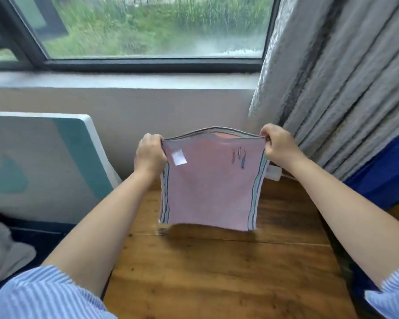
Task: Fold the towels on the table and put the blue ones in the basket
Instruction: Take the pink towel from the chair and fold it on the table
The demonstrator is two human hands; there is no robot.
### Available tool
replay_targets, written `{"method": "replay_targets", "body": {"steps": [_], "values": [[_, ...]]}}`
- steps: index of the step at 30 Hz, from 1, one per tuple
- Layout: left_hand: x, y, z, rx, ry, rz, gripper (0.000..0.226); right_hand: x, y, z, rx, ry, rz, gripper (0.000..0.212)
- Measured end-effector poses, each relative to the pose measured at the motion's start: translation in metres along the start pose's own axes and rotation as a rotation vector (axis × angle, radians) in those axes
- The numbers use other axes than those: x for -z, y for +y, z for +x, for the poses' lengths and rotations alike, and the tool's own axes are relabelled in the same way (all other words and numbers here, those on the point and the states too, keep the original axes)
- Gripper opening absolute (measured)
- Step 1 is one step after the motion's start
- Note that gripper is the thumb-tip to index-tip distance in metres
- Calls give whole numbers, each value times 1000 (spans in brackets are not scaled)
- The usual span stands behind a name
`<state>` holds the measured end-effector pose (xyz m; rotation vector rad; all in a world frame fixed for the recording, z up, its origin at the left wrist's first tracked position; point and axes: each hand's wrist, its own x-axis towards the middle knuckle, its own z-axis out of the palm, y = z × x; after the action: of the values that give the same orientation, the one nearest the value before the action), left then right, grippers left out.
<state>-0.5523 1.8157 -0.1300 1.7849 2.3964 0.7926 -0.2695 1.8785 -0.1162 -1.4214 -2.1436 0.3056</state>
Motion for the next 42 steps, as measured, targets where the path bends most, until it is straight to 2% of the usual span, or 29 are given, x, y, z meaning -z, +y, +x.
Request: {"method": "replay_targets", "body": {"steps": [2, 3, 7, 8, 11, 13, 14, 15, 17, 18, 20, 23, 27, 31, 34, 37, 40, 42], "values": [[24, 0, -6, -35, 155, -23, 28, 16, -6, 1, 1, 132, -59, 28], [34, -5, -12, -48, 181, -11, 29, 24, -7, -3, -14, 141, -102, 29], [49, -24, -35, -164, -59, 340, 30, 30, -8, -26, -35, -36, -295, 34], [54, -24, -38, -158, -58, 362, 30, 32, -12, -30, -22, -33, -305, 35], [70, -16, -40, -142, 123, 277, 28, 46, -26, -39, 27, 181, -256, 32], [79, -11, -43, -199, 258, 182, 26, 56, -30, -46, 52, 362, -204, 29], [82, -9, -46, -252, 288, 155, 24, 58, -31, -48, 44, 400, -175, 29], [84, -8, -50, -303, 285, 146, 22, 59, -29, -49, 23, 367, -168, 28], [80, -12, -58, -451, 213, 289, 23, 53, -20, -51, -46, 67, -291, 23], [76, -15, -59, -505, 122, 398, 23, 50, -15, -51, -81, -88, -353, 23], [63, -22, -60, -416, -90, 426, 27, 45, -10, -53, -146, -222, -398, 25], [44, -29, -53, -195, -253, 314, 30, 33, -13, -51, -200, -235, -403, 29], [31, -30, -37, 10, -197, 146, 28, 15, -17, -35, -247, -149, -277, 32], [36, -16, -21, 156, 19, -94, 25, 9, -23, -12, -298, 81, -58, 33], [41, -9, -16, 122, 141, -209, 24, 9, -27, -4, -250, 260, 78, 31], [34, -25, -23, 55, 130, -164, 23, 2, -22, -13, -161, 305, 73, 28], [17, -54, -46, -20, -33, -46, 20, -13, -3, -44, -54, 179, -27, 22], [1, -75, -69, -104, -262, 133, 22, -28, 13, -74, 8, -7, -132, 19]]}}
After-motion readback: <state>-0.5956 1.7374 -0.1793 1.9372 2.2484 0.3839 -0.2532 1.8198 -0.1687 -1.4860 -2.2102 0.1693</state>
